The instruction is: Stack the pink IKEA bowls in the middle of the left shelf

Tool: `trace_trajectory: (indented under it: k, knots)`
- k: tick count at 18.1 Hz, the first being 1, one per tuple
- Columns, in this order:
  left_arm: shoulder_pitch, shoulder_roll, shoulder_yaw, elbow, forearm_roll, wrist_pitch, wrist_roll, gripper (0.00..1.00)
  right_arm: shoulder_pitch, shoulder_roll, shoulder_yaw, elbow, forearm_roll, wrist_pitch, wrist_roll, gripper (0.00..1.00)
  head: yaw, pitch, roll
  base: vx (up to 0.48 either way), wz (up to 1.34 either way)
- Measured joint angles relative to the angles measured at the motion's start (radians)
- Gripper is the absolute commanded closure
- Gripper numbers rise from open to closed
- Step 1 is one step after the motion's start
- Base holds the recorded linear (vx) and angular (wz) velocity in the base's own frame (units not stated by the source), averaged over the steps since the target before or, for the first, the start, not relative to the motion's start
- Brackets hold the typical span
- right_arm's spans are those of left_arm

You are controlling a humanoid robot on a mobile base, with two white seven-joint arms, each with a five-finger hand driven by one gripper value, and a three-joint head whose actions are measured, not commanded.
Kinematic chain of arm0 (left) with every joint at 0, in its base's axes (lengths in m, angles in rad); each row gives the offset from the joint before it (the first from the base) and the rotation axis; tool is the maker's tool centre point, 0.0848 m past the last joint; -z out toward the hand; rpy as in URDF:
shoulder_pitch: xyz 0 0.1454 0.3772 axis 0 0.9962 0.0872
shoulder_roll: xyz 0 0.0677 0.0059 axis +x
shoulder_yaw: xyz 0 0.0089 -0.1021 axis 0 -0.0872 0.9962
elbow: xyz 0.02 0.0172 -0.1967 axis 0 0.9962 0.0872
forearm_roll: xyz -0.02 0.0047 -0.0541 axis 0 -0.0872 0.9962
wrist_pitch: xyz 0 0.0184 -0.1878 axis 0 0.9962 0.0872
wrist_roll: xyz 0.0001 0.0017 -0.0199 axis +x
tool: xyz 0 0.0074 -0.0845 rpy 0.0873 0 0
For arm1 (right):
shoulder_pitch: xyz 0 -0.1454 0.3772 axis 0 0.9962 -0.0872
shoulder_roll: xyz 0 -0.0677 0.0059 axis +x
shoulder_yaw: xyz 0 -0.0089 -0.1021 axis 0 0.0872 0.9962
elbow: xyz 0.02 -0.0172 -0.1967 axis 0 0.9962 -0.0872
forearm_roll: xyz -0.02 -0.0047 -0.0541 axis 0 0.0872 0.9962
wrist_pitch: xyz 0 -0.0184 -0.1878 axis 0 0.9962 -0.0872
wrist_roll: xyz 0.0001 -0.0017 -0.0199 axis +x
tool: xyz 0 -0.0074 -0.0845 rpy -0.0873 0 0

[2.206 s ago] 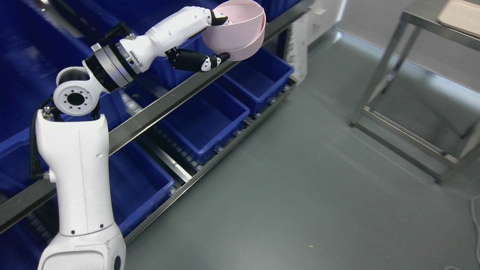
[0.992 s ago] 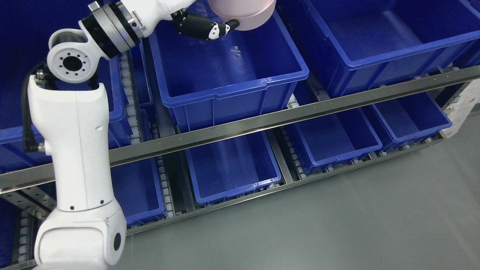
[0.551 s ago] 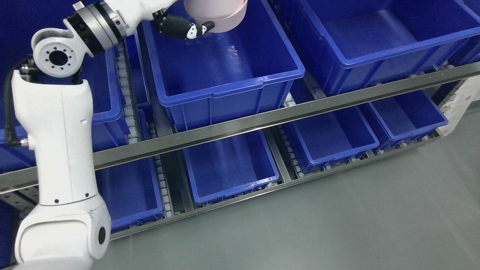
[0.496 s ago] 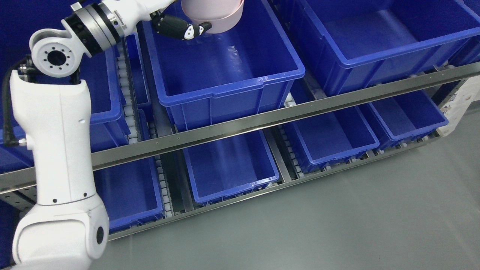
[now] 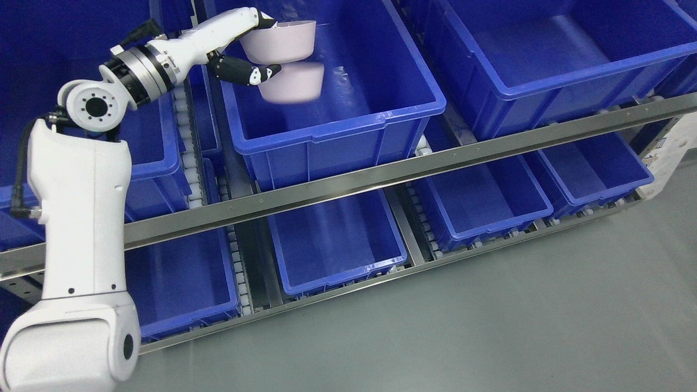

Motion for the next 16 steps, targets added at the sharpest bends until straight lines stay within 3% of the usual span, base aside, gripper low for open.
trace_trajectory:
  k: [3,5,7,11,14,16]
  knots:
    - [-0.003,-0.022,-0.02,0.057,-0.004,-0.001,0.043,0.92,0.0,0.0,0.0,0.0,0.0,0.0,-0.002,0.0,0.0,0.0,0.0,0.0,0.0]
    - [-0.004,-0.034,-0.035,0.089,-0.006,-0.002,0.064,0.82,0.0,0.0,0.0,0.0,0.0,0.0,-0.005,0.0,0.0,0.0,0.0,0.0,0.0]
    - [-0.004,-0.046,-0.049,0.12,-0.007,-0.002,0.073,0.41,0.0,0.0,0.0,0.0,0.0,0.0,-0.006,0.0,0.0,0.0,0.0,-0.008,-0.02]
    - [-0.003,-0.062,-0.055,0.16,-0.005,-0.002,0.082,0.11,0.0,0.0,0.0,0.0,0.0,0.0,0.0,0.0,0.0,0.0,0.0,-0.013,-0.07]
    - [-0.003,-0.08,-0.043,0.171,0.0,-0.003,0.173,0.03,0.0,0.0,0.0,0.0,0.0,0.0,0.001,0.0,0.0,0.0,0.0,-0.003,-0.01]
    - [-0.008,-0.09,-0.024,0.17,0.018,-0.007,0.313,0.02,0.0,0.0,0.0,0.0,0.0,0.0,0.001,0.0,0.0,0.0,0.0,0.0,0.0]
